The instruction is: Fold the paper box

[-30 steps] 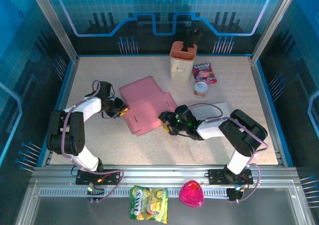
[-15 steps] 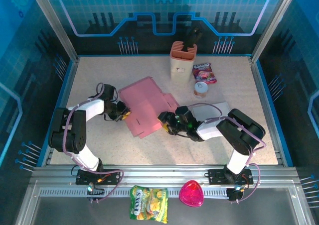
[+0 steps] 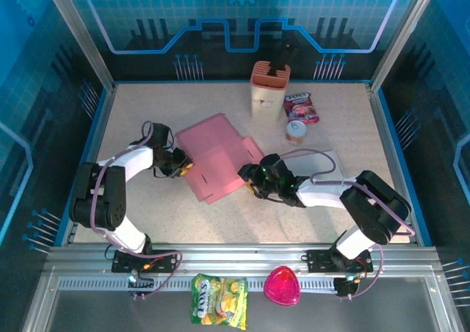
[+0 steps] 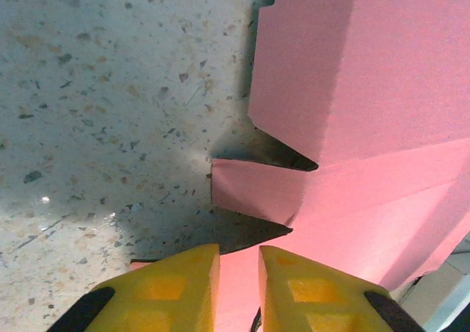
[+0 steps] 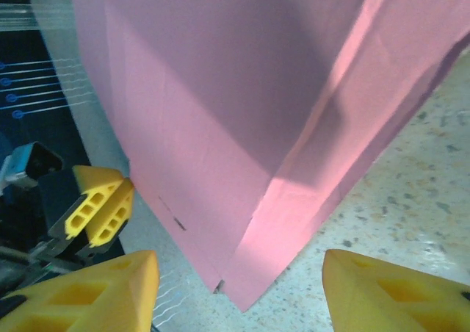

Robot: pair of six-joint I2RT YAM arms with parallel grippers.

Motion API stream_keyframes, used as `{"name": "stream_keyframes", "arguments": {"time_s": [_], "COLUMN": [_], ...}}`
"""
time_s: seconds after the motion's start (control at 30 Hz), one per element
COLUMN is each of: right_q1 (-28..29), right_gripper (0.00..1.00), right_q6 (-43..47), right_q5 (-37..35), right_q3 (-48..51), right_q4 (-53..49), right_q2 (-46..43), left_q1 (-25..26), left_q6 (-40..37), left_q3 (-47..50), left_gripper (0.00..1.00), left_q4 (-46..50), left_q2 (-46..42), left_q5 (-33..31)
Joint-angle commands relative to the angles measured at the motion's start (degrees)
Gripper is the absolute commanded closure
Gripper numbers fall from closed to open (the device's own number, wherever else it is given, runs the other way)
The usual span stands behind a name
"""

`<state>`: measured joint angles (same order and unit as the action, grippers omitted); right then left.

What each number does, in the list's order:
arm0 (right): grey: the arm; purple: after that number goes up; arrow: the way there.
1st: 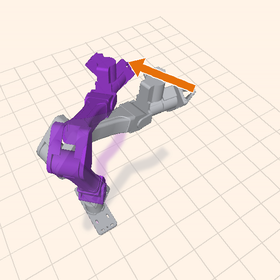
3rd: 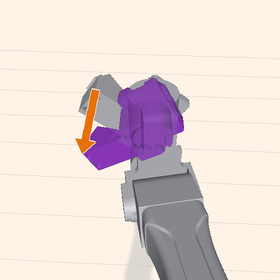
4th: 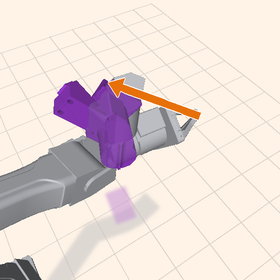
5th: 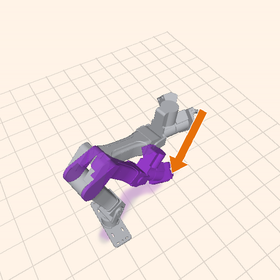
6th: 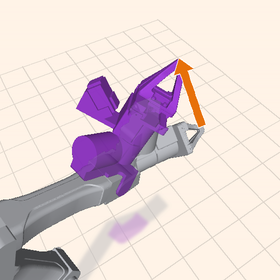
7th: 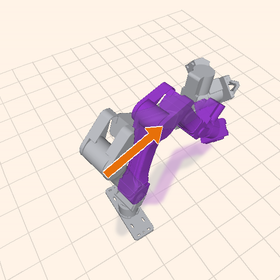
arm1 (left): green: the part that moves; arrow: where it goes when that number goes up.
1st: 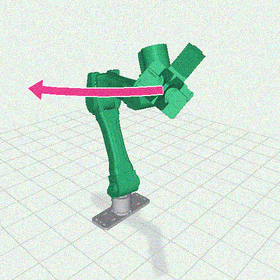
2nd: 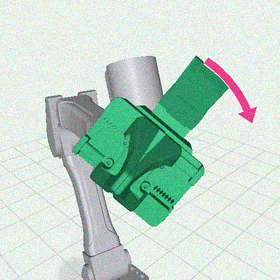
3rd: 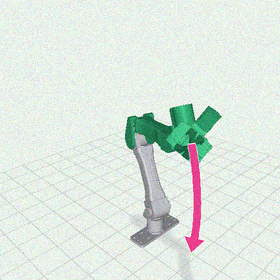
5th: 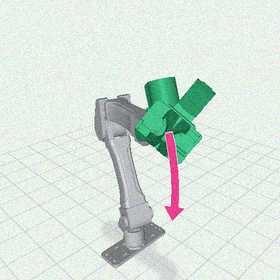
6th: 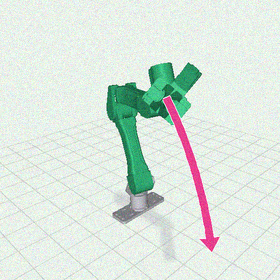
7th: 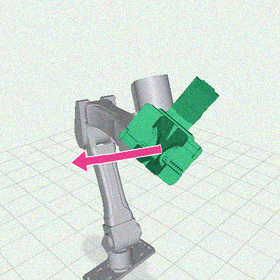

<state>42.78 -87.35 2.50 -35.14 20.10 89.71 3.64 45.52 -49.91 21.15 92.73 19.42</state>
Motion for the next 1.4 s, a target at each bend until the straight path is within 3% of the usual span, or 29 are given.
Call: {"name": "stream_keyframes", "arguments": {"time_s": [0.0,0.3,0.53,0.77,1.1,1.37], "right_q1": [0.0,-0.6,-1.8,-2.3,-2.8,-2.9], "right_gripper": [0.39,0.39,0.4,0.4,0.45,0.47], "right_q6": [0.6,1.9,2.1,2.0,0.6,0.7], "right_q5": [-1.3,-1.3,-0.6,-0.2,-0.5,-2.0], "right_q3": [-1.5,-3.4,-2.7,-2.1,3.0,4.4], "right_q4": [-5.0,-5.0,2.9,3.8,20.9,25.8], "right_q2": [2.2,5.1,7.7,7.3,8.9,8.8], "left_q1": [0.6,0.9,1.6,2.6,2.5,2.6], "left_q6": [1.6,2.0,3.3,5.3,6.2,5.8], "left_q3": [-0.5,-0.4,-0.2,-0.2,1.6,1.5], "left_gripper": [0.78,0.78,0.79,0.79,0.79,0.8], "left_q4": [1.7,1.9,2.1,2.9,2.2,2.0], "left_q2": [-1.1,-1.7,-2.7,-5.7,-5.4,-4.3], "left_q5": [1.6,1.9,2.9,3.6,4.7,4.4]}}
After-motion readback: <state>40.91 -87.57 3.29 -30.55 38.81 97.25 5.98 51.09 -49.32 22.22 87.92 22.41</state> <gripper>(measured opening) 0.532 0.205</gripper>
